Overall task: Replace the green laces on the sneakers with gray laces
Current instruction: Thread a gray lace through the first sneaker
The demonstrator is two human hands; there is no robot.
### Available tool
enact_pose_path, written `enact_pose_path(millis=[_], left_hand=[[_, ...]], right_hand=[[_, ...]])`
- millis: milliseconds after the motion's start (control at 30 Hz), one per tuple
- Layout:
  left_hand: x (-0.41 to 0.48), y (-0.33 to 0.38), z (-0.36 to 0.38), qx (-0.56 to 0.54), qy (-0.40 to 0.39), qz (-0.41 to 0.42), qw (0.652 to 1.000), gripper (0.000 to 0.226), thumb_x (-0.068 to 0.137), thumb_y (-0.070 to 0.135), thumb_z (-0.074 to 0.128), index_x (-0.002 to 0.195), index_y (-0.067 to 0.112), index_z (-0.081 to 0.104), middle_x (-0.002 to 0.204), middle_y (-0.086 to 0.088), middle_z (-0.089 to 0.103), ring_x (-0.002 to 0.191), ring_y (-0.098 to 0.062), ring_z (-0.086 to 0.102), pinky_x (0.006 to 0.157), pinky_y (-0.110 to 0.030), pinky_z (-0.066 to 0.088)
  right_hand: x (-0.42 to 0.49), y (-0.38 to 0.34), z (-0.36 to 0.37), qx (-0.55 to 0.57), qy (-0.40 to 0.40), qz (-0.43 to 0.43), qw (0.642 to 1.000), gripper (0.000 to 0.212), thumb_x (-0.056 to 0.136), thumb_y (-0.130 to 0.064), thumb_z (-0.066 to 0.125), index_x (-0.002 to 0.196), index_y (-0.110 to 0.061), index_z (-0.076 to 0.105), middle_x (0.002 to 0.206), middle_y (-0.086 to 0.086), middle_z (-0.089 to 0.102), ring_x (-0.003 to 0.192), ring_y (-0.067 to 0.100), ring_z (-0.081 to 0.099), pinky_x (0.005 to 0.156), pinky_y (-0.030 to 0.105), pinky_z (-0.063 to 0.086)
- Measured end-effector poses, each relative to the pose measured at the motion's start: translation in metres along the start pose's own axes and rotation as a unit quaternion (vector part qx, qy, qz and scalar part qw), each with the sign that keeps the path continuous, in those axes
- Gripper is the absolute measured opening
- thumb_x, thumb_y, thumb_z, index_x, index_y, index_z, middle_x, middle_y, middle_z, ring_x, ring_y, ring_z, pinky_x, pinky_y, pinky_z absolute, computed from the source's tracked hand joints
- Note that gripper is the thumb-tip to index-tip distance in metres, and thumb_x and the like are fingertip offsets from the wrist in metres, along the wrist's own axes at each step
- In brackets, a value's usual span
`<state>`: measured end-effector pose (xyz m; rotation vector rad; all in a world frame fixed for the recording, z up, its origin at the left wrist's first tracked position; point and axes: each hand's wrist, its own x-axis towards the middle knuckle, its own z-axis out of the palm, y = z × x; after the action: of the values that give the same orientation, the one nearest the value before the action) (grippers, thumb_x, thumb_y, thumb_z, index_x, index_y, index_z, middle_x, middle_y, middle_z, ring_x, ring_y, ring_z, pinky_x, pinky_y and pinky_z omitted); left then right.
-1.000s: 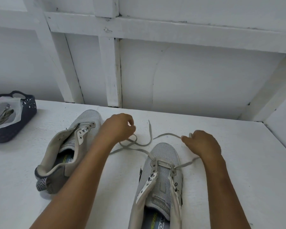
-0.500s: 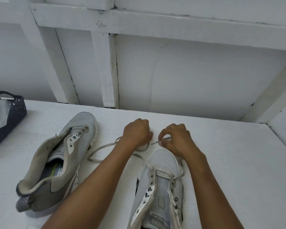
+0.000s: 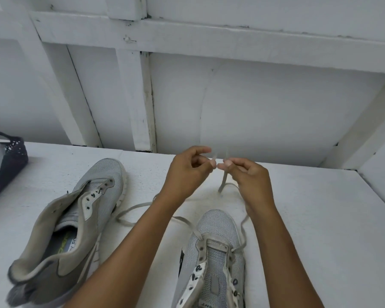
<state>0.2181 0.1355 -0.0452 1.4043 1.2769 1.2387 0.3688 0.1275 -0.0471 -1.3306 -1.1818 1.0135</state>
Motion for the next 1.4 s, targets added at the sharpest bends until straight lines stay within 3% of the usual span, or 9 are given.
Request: enact_pose_path(millis=[133,233,433,700,867,1067,1267,1400], left_hand=[[-0.010,0.013,0.006,-0.054,0.040,0.014,0.998,0.008,0.087,0.011,0.074,0.089,0.018,0.072,0.082,-0.006,0.075,0.081,-0.019,0.072,0.083,-0.035,0.059],[-0.015,0.017,0.007,-0.069,0.066,0.029,0.995,0.010,0.085,0.012,0.076,0.091,0.018,0.071,0.081,-0.003,0.075,0.084,-0.020,0.071,0.084,-0.036,0.058],[-0.024,0.027,0.004,-0.074,0.071,0.062,0.993,0.024,0.085,0.013,0.077,0.102,0.016,0.062,0.080,0.002,0.076,0.079,-0.007,0.071,0.074,-0.012,0.049],[-0.027,0.032,-0.001,-0.046,0.049,0.059,0.996,0.025,0.084,0.014,0.078,0.096,0.021,0.058,0.078,0.005,0.076,0.079,-0.014,0.071,0.081,-0.028,0.054],[-0.028,0.032,-0.002,-0.041,0.042,0.054,0.997,0.023,0.084,0.011,0.077,0.094,0.019,0.059,0.075,0.002,0.075,0.076,-0.015,0.069,0.080,-0.031,0.055],[-0.029,0.036,-0.002,-0.026,0.032,0.058,0.997,0.021,0.084,0.008,0.076,0.095,0.021,0.064,0.076,0.000,0.075,0.079,-0.019,0.072,0.077,-0.026,0.055],[-0.029,0.039,-0.005,-0.032,0.029,0.046,0.998,0.020,0.083,0.004,0.074,0.093,0.017,0.063,0.075,-0.002,0.074,0.079,-0.026,0.072,0.081,-0.038,0.057],[-0.028,0.039,-0.009,-0.028,0.017,0.053,0.998,0.016,0.086,0.009,0.075,0.095,0.016,0.064,0.076,-0.003,0.074,0.080,-0.022,0.072,0.082,-0.037,0.057]], right_hand=[[-0.008,-0.016,0.003,0.038,-0.009,-0.015,0.999,0.008,0.093,-0.017,0.067,0.095,-0.016,0.075,0.086,-0.004,0.077,0.088,0.008,0.072,0.077,0.024,0.054],[-0.012,-0.021,0.006,0.068,-0.014,-0.014,0.997,0.009,0.092,-0.017,0.068,0.090,-0.018,0.077,0.086,-0.001,0.076,0.086,0.013,0.071,0.077,0.027,0.056],[-0.018,-0.032,0.013,0.202,-0.043,0.039,0.978,0.011,0.093,-0.011,0.065,0.088,-0.009,0.074,0.083,0.006,0.073,0.083,0.018,0.067,0.087,0.035,0.055],[-0.022,-0.035,0.016,0.226,-0.040,0.027,0.973,0.018,0.094,-0.012,0.064,0.081,-0.014,0.075,0.075,0.002,0.070,0.076,0.015,0.066,0.087,0.038,0.054],[-0.021,-0.035,0.017,0.236,-0.051,0.041,0.970,0.016,0.094,-0.013,0.064,0.082,-0.012,0.074,0.075,0.004,0.069,0.079,0.018,0.065,0.082,0.036,0.054],[-0.022,-0.034,0.019,0.224,-0.047,0.048,0.972,0.015,0.095,-0.015,0.063,0.084,-0.013,0.074,0.077,0.004,0.070,0.079,0.017,0.065,0.085,0.038,0.054],[-0.025,-0.035,0.017,0.212,-0.064,0.044,0.974,0.010,0.091,-0.017,0.067,0.088,-0.011,0.075,0.079,0.006,0.070,0.082,0.019,0.066,0.084,0.037,0.055],[-0.025,-0.036,0.017,0.198,-0.069,0.041,0.977,0.013,0.094,-0.017,0.063,0.087,-0.012,0.073,0.077,0.002,0.071,0.078,0.015,0.068,0.080,0.035,0.055]])
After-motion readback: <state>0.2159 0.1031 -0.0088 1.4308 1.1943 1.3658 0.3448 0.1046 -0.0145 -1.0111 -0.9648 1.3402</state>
